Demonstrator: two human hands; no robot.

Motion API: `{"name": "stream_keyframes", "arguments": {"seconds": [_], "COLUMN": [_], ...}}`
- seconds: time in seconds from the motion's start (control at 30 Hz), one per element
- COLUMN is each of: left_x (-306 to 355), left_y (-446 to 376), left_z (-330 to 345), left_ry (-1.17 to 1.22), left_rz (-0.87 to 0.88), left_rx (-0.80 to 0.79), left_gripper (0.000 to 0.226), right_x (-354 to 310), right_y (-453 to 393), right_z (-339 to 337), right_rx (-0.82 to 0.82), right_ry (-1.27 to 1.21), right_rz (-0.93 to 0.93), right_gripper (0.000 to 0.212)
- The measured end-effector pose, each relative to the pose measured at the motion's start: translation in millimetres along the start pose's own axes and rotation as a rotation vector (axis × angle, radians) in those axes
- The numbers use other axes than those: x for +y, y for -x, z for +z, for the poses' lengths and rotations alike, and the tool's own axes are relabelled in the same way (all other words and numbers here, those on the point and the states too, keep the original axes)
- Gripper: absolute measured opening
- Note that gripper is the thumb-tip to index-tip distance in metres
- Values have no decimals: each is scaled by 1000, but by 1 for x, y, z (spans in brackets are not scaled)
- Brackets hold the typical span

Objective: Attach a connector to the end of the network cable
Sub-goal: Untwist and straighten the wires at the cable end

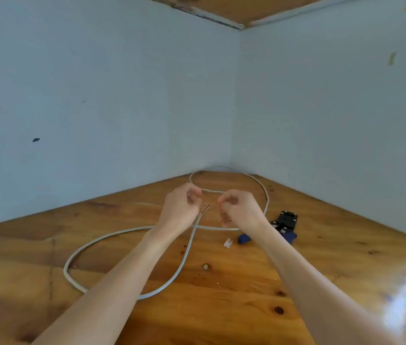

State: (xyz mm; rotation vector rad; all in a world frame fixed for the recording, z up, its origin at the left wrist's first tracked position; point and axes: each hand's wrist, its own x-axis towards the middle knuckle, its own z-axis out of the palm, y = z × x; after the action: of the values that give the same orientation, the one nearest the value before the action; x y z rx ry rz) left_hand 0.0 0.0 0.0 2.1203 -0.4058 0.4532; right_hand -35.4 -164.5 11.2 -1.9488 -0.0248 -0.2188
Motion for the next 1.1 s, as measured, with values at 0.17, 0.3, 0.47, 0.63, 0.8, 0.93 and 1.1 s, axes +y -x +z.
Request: {"name": "stream_keyframes", "arguments": {"seconds": [0.17, 0.3, 0.47, 0.63, 0.8, 0.93, 1.1], "left_x": [-14, -21, -20, -12, -7, -3, 1], "left_y": [8, 11, 12, 21, 33, 37, 39], "left_z": [7, 10, 12, 8, -1, -2, 0], "left_ry": [-19, 24, 56, 217, 476, 547, 622], "left_rz": [-80, -111, -60, -40, -138, -155, -213], "left_rx": [-47, -82, -75, -101, -210, -212, -133], "left_gripper": [20, 16, 18, 18, 14, 11, 16], "right_x": [22, 30, 31, 28, 26, 22, 19], "right_y": [7, 9, 11, 17, 25, 28, 30], "right_z": [15, 22, 26, 32, 34, 35, 36], "right_rx": [19, 37, 45, 48, 62, 47, 29], "right_ry": [27, -3, -84, -184, -276, -342, -457], "right_rz": [24, 9, -20, -109, -182, -193, -181], "right_gripper": [13, 19, 27, 19, 6, 7, 7]}}
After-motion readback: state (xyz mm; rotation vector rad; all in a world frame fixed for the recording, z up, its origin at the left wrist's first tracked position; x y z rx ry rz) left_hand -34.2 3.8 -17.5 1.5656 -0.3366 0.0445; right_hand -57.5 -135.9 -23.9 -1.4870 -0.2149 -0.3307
